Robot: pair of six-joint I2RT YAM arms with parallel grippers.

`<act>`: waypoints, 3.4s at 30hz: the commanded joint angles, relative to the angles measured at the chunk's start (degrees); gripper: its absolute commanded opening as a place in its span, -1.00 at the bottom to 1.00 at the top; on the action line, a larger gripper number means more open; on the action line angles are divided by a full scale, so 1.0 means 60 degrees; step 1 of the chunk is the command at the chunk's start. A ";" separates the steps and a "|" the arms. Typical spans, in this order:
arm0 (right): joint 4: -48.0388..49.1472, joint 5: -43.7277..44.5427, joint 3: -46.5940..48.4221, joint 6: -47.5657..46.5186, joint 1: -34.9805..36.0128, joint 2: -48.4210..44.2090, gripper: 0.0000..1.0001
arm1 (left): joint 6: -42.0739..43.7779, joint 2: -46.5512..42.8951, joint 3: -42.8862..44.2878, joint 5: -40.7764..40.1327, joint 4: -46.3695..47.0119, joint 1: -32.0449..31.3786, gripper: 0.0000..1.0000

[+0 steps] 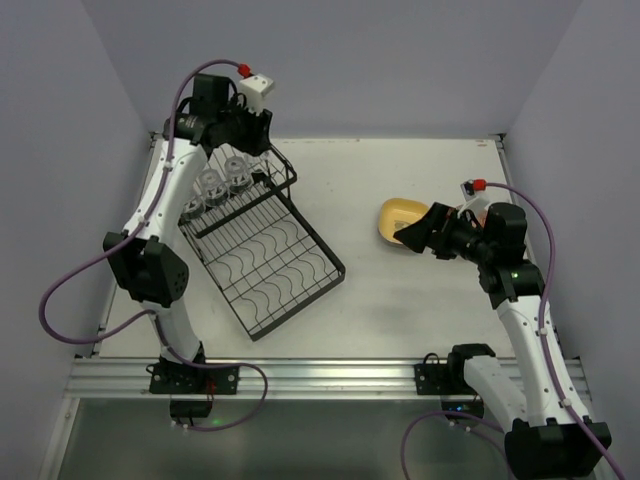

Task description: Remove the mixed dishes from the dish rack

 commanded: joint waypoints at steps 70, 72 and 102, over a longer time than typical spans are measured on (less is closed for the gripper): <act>0.6567 0.1362 0.3292 0.2458 0.6626 0.3155 -1.00 | -0.9732 -0.9810 -0.9812 0.1247 0.9884 -0.1532 0.99; 0.4950 0.2347 0.3539 0.1840 0.6611 0.2701 -1.00 | -0.9026 -0.9810 -0.9095 0.0256 0.8243 -0.1518 1.00; -0.3834 0.7273 0.1489 -0.0785 0.2026 0.6373 -1.00 | -0.4188 -0.9942 -0.6968 -0.4468 0.1162 -0.1547 1.00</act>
